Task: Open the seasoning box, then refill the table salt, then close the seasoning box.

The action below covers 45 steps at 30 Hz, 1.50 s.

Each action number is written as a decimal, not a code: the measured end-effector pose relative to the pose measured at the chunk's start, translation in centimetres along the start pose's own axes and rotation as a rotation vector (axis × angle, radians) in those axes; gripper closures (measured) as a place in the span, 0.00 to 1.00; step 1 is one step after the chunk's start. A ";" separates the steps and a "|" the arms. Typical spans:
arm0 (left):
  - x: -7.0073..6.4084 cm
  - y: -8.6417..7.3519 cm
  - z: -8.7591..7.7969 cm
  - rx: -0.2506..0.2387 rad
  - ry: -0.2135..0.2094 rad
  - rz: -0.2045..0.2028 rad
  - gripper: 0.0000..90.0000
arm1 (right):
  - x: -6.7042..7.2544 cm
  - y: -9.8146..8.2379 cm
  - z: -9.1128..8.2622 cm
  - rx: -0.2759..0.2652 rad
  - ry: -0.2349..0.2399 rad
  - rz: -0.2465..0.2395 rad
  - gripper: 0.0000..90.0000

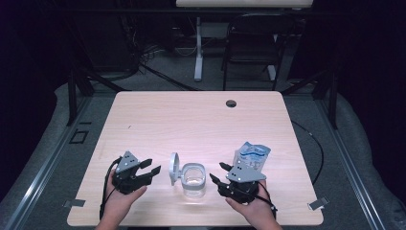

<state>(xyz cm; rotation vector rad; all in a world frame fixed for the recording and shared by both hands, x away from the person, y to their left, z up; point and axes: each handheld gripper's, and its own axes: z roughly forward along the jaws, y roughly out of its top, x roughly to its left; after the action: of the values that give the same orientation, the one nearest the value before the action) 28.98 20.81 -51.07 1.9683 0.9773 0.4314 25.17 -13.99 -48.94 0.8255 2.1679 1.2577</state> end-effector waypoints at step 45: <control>1.2 -0.5 -1.1 -0.035 0.028 -0.043 0.62 | -6.9 -3.9 -6.2 0.027 -0.169 0.116 0.55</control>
<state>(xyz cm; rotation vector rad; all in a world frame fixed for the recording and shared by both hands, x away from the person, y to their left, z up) 28.85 22.51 -50.95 1.9107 1.0214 0.4507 24.77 -24.04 -48.82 1.0432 2.0316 1.1696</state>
